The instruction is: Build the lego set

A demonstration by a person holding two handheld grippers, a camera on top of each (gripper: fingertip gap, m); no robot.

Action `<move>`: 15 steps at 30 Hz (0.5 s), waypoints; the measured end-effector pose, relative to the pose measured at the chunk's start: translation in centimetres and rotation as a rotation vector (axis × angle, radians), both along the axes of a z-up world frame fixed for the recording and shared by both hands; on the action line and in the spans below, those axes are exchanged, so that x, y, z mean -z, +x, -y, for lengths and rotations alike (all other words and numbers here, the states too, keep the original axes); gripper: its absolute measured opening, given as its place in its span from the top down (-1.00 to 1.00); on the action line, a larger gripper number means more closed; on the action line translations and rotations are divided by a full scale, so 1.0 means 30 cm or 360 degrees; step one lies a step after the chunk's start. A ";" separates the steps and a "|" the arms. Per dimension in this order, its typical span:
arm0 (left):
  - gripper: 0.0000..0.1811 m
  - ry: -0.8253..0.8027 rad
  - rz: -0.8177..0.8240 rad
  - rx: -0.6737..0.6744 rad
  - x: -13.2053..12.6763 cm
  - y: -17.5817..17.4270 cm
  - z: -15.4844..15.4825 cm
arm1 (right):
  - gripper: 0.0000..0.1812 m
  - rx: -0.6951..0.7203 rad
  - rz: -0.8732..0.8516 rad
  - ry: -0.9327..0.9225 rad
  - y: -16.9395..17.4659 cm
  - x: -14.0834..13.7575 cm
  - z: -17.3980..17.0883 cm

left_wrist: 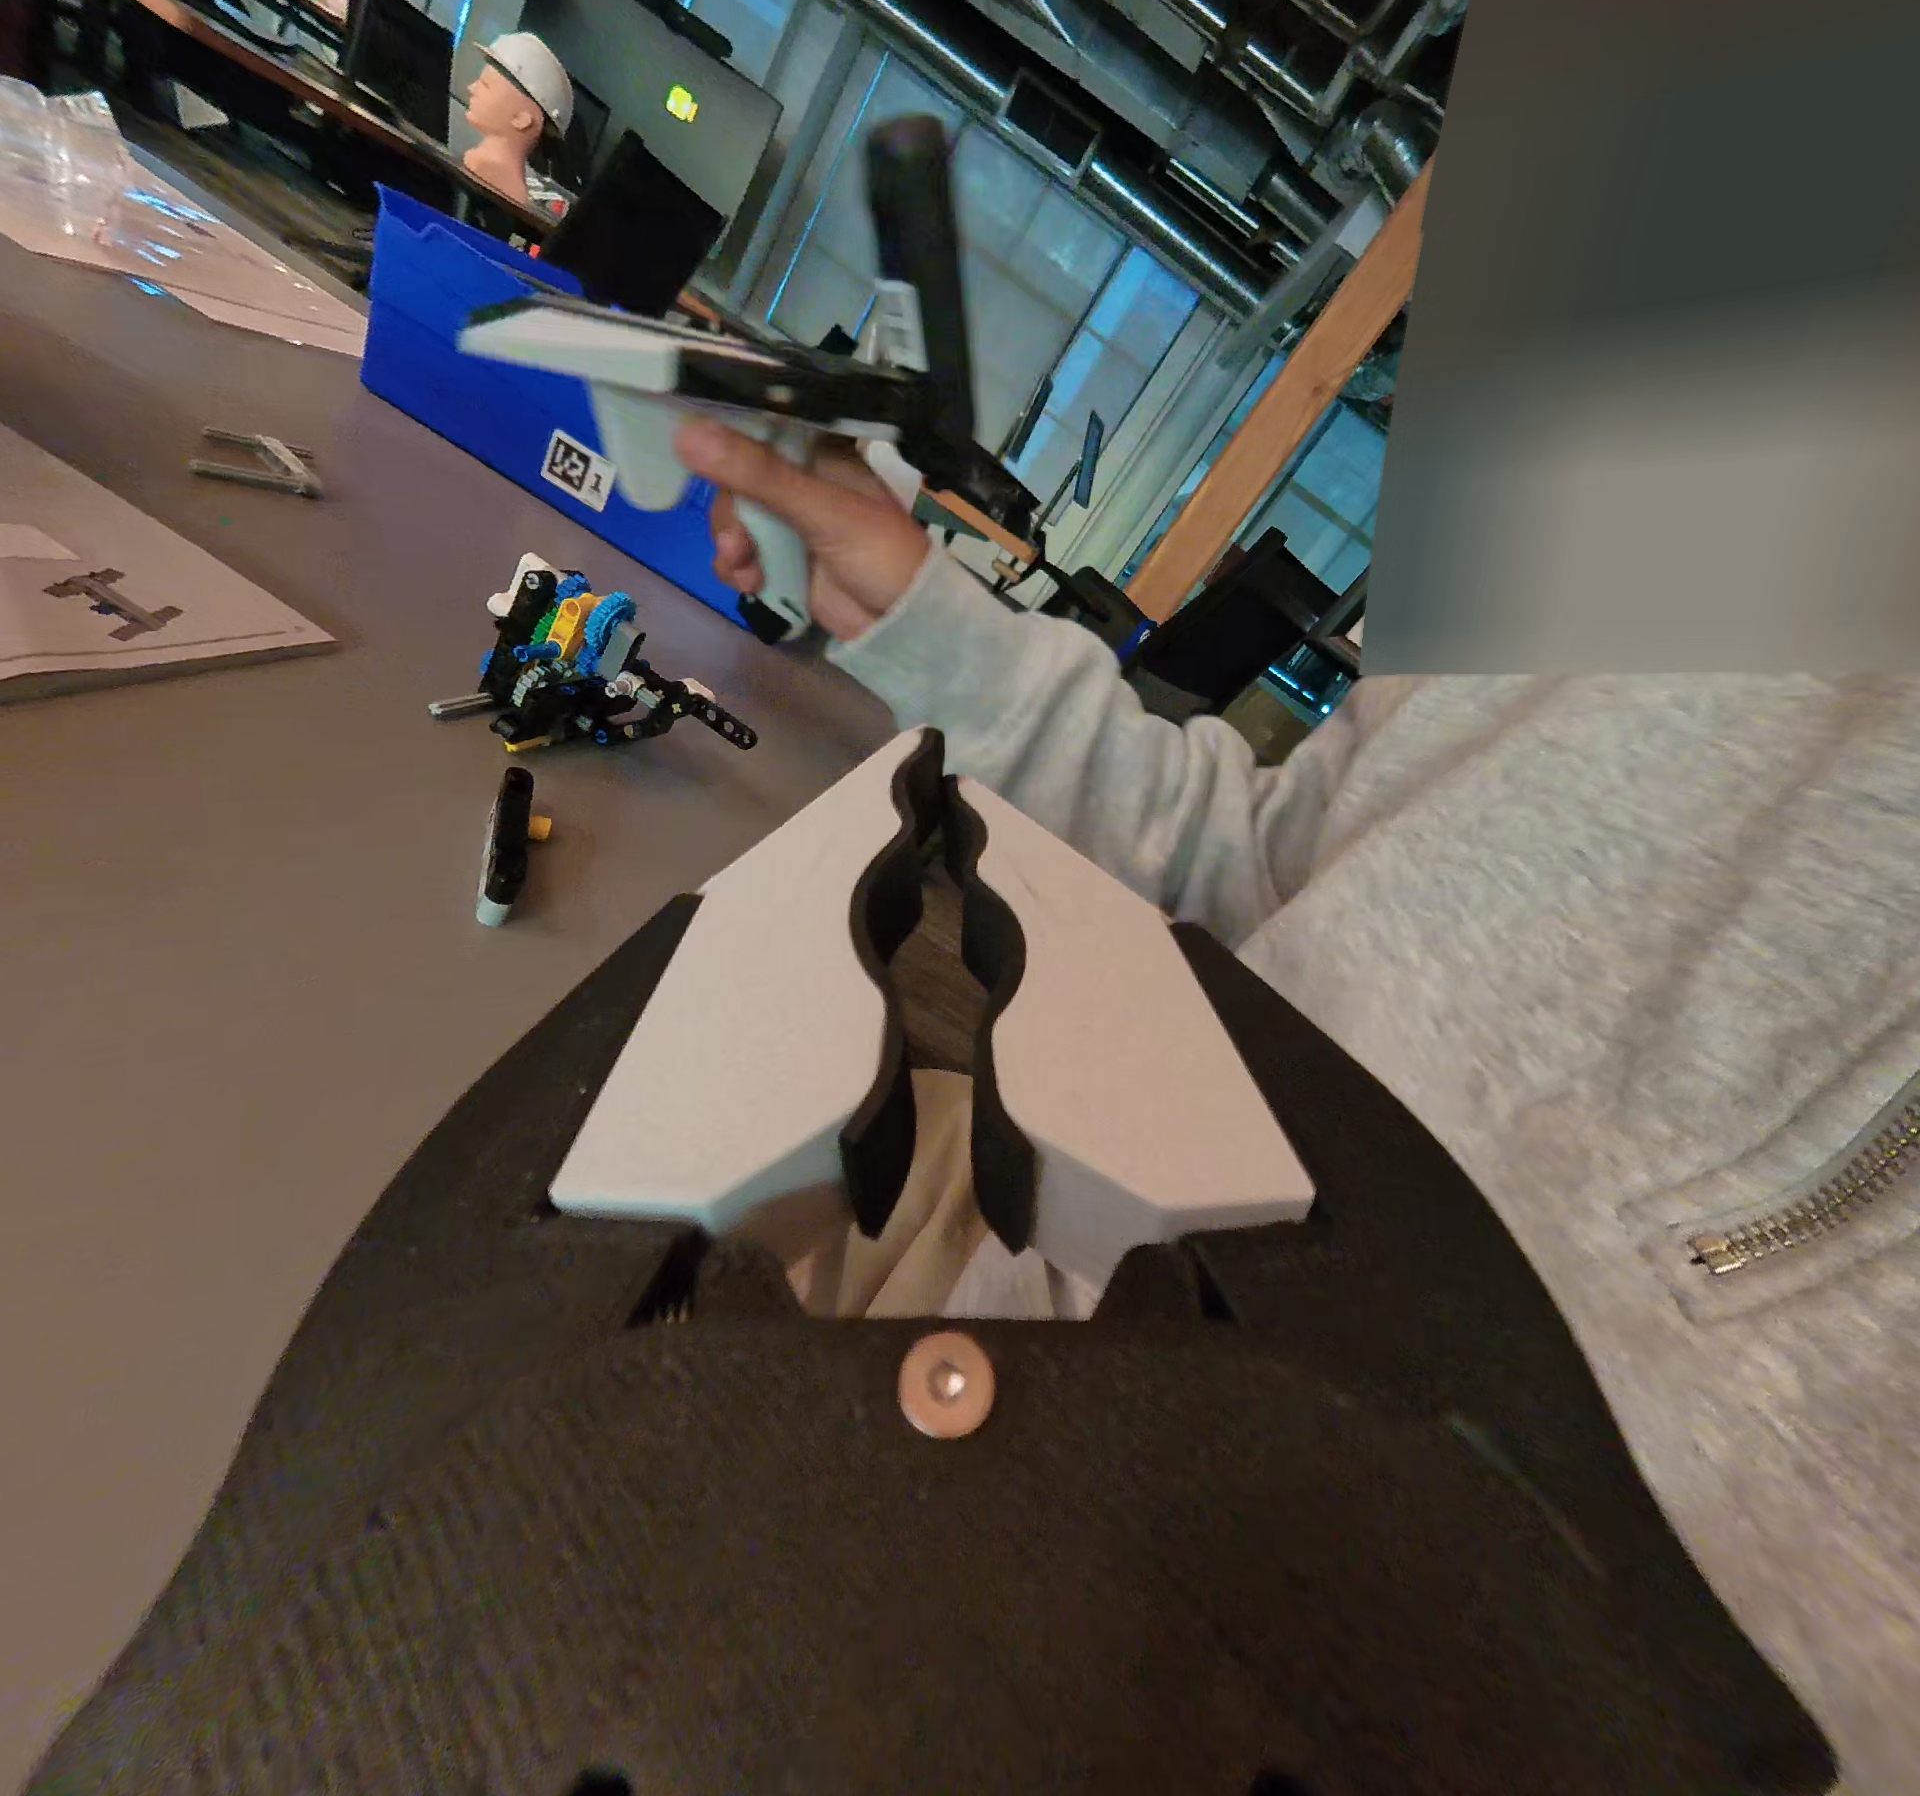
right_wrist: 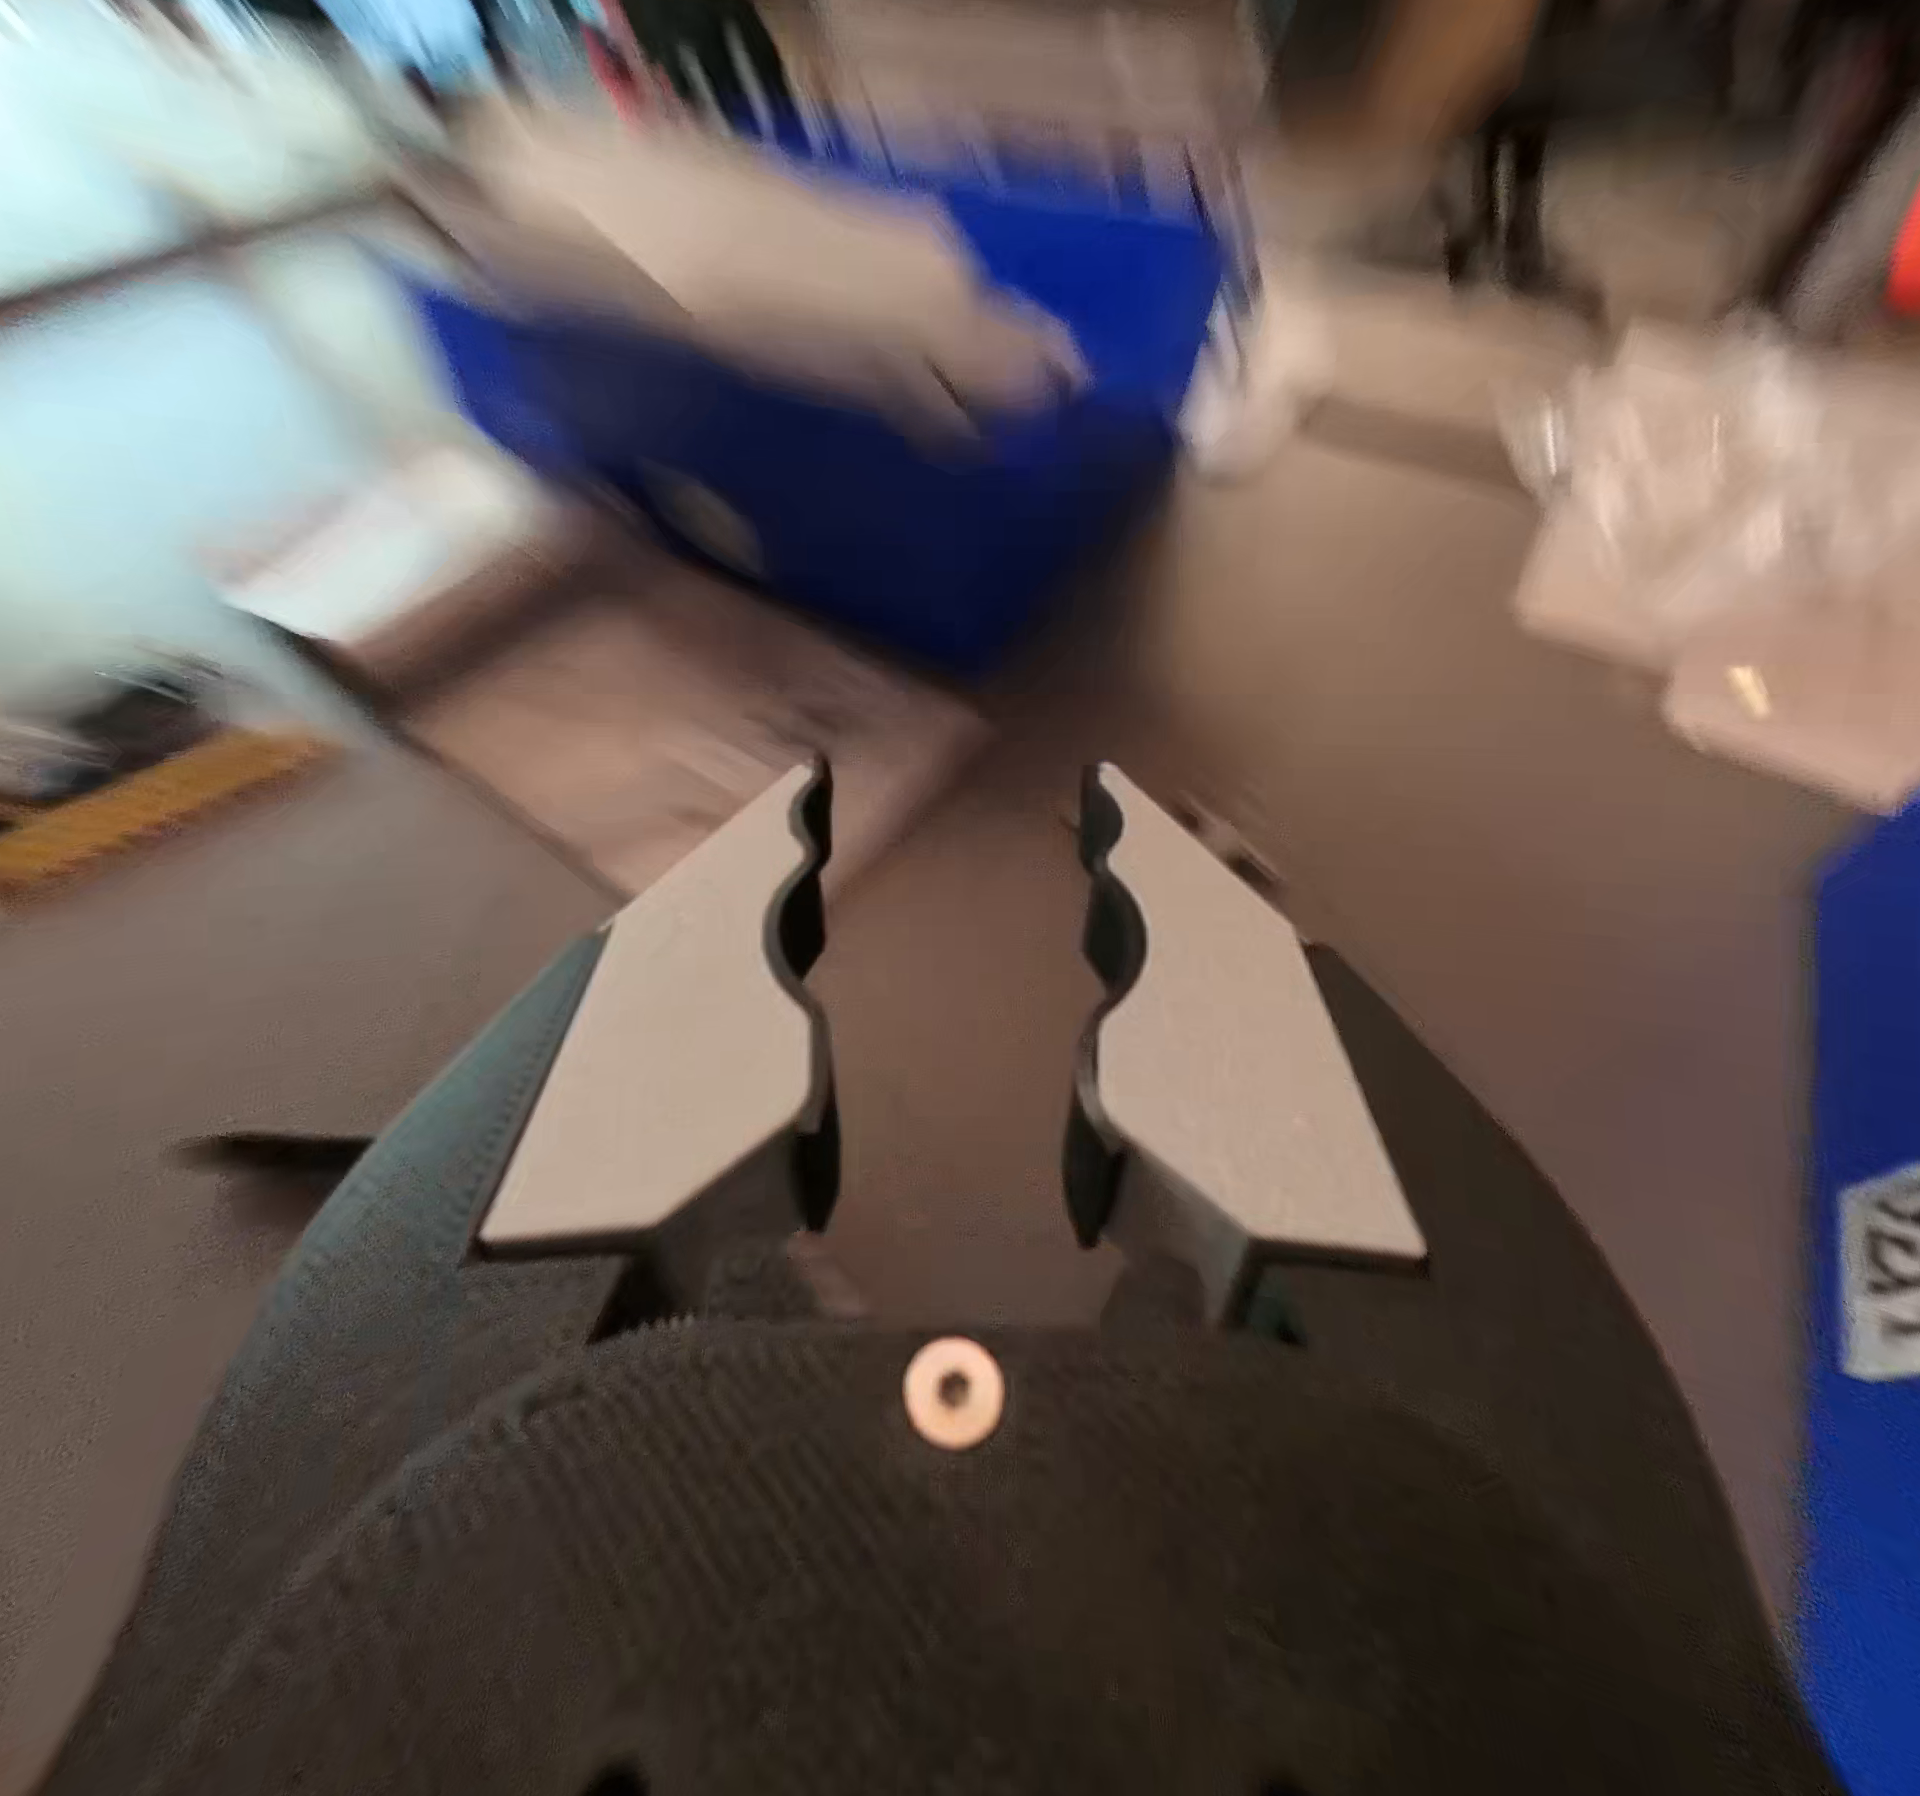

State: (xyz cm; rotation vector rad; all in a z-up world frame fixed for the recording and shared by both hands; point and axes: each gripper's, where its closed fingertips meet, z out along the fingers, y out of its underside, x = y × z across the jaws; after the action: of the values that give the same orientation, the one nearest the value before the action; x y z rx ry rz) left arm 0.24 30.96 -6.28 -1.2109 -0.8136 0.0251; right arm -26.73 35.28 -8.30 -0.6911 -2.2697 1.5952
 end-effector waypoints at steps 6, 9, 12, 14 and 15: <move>1.00 -0.0054 -0.0026 -0.0017 0.005 0.000 0.002 | 0.29 0.0196 0.0349 0.0450 -0.242 0.303 -0.020; 1.00 -0.0079 -0.0038 -0.0026 0.011 -0.002 0.006 | 0.39 0.0248 0.0343 0.0452 -0.272 0.312 -0.021; 1.00 -0.0056 -0.0014 -0.0010 0.019 -0.006 0.010 | 0.42 0.0234 0.0321 0.0493 -0.273 0.317 -0.020; 1.00 -0.0026 0.0003 -0.0003 0.021 -0.007 0.014 | 0.45 0.0209 0.0352 0.0500 -0.265 0.317 -0.022; 1.00 -0.0018 0.0007 0.0000 0.021 -0.008 0.016 | 0.50 0.0180 0.0365 0.0487 -0.255 0.314 -0.019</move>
State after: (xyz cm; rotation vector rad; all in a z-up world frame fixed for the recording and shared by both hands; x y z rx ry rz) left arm 0.00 30.49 -6.91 -1.2221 -0.8187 0.0272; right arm -34.39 35.87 -17.71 -0.9383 -2.5101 1.1330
